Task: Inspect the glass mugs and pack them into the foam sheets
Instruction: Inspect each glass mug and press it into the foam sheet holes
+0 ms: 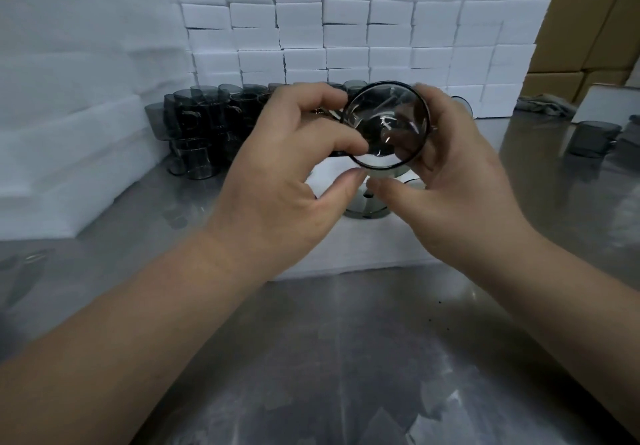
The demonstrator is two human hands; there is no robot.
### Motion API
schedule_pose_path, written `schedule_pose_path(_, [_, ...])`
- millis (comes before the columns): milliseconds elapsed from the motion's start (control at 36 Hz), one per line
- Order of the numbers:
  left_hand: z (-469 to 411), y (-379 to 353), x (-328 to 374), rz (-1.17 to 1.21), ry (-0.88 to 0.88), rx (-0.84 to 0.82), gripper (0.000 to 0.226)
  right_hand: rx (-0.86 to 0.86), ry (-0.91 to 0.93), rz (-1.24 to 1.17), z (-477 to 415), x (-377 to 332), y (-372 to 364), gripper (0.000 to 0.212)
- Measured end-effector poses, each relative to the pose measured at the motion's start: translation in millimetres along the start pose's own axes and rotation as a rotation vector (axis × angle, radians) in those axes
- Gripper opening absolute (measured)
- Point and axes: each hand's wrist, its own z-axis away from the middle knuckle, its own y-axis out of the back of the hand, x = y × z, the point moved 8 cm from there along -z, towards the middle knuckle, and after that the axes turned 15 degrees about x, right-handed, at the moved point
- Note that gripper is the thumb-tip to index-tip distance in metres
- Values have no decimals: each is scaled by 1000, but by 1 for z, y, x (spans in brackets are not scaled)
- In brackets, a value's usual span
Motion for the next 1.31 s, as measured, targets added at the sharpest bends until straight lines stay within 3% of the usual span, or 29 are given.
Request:
schedule_pose_path(250, [-1,0,5,-9,-108,20,18,49,112,50,-1,-6,5,62])
schedule_pose_path(472, [-1,2,-7,230,153,58,51,39,99,56,-2,-6,4,60])
schedule_pose_path(806, [0,2,-6,183,118,50,60,27,70,62,0,-6,3,55])
schedule_pose_path(945, [3,-3,-10,170,179,5,51,65,144,118,1,-10,7,60])
schedule_pose_path(1139, [7,-8,-11,-10,177,-116,81,98,382,244,3,-23,13,76])
schedule_pose_path(1306, [6,-8,-13,-60,202,-98,68,43,472,305,7,-28,7,82])
